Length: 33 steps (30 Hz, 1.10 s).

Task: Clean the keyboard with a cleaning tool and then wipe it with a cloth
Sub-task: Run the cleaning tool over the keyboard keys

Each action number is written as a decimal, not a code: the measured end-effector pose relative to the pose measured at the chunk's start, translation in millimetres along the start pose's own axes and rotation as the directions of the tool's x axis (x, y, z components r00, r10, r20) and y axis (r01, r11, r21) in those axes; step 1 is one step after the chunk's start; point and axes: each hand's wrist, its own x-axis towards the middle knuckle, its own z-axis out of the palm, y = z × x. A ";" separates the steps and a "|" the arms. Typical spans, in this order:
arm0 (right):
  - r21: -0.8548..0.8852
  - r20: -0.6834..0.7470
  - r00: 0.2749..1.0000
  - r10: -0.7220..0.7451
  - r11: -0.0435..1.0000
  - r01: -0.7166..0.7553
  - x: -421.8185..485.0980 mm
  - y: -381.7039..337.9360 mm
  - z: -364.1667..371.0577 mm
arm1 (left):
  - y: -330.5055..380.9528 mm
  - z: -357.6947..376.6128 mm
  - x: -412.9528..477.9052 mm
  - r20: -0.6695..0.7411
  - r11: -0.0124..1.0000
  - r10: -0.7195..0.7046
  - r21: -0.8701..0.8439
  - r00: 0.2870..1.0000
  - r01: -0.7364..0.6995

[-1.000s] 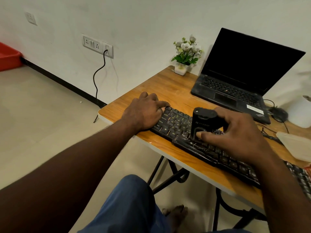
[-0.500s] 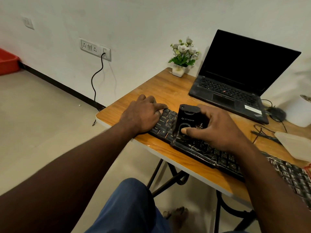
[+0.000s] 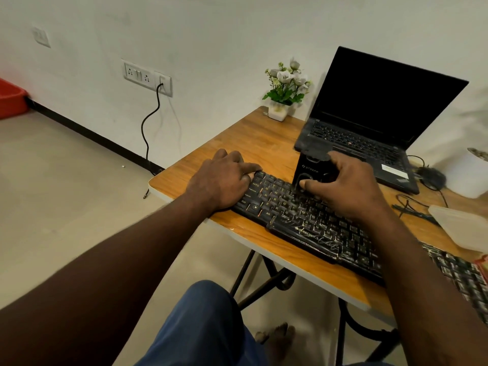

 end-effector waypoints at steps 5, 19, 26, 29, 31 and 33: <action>0.242 0.119 0.993 0.001 0.970 -0.030 -0.2 1.9 -0.4 | -0.9 0.2 1.3 -0.002 1.000 -0.001 -0.010 1.000 0.001; 0.329 0.047 0.997 -0.066 0.943 0.047 33.7 13.6 14.3 | 0.5 -1.2 1.0 0.011 1.000 -0.012 -0.014 1.000 0.012; 0.389 0.068 0.990 -0.124 0.917 0.089 34.5 18.6 18.9 | -0.1 -1.1 2.2 0.018 1.000 -0.010 -0.014 1.000 0.011; 0.346 0.071 0.989 -0.131 0.933 0.099 32.2 21.4 15.6 | 0.0 -0.7 2.0 0.013 1.000 -0.006 -0.016 1.000 0.006; 0.302 0.062 0.986 -0.153 0.945 0.128 28.6 22.4 12.2 | -1.1 -0.2 2.0 0.009 1.000 -0.007 -0.018 1.000 0.007; 0.300 0.076 0.977 -0.199 0.939 0.168 23.6 20.9 9.6 | -1.6 0.6 2.5 0.009 1.000 -0.005 -0.017 1.000 0.005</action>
